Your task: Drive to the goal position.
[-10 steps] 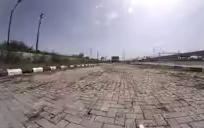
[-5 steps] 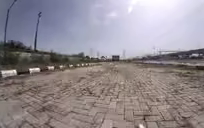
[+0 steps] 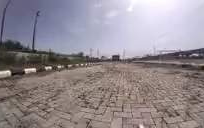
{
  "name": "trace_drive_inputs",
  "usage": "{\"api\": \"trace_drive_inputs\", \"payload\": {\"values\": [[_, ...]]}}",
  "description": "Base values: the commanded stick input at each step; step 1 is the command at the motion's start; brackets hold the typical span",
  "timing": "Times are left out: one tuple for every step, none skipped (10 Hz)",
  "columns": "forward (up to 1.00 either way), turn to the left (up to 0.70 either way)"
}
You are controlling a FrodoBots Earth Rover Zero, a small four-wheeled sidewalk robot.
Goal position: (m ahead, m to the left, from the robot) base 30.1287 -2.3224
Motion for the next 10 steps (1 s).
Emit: {"api": "trace_drive_inputs", "payload": {"values": [[1.0, 0.0], [1.0, 0.0], [1.0, 0.0], [1.0, 0.0], [1.0, 0.0], [1.0, 0.0], [1.0, 0.0], [1.0, 0.0], [1.0, 0.0], [1.0, 0.0]]}}
